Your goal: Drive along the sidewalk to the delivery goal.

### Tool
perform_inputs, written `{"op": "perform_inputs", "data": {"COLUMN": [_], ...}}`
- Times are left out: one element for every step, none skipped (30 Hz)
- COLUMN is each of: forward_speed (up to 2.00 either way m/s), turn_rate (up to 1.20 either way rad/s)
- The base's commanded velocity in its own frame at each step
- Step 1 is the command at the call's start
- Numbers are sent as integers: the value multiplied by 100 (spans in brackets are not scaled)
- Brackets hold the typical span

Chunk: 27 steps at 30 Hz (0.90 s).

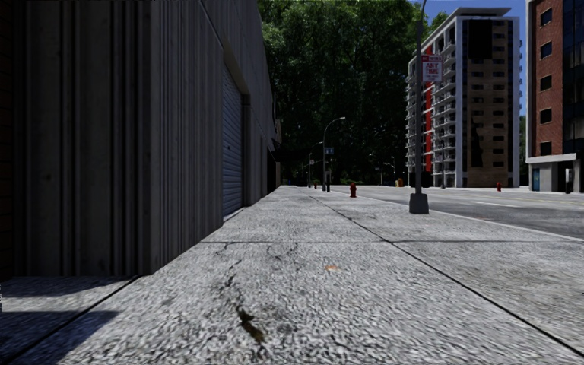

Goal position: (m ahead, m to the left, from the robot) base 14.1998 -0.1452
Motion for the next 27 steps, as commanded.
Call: {"op": "perform_inputs", "data": {"forward_speed": [200, 200, 200, 200, 200, 200, 200, 200, 200, 200, 200, 200, 200, 200, 200, 200, 200, 200, 200, 200, 200, 200, 200, 200, 200, 200, 200], "turn_rate": [0, 0, 0, 0, 0, 0, 0, 0, 0, 0, 0, 0, 0, 0, 0, 0, 0, 0, 0, 0, 0, 0, 0, 0, 0, 0, 0]}}
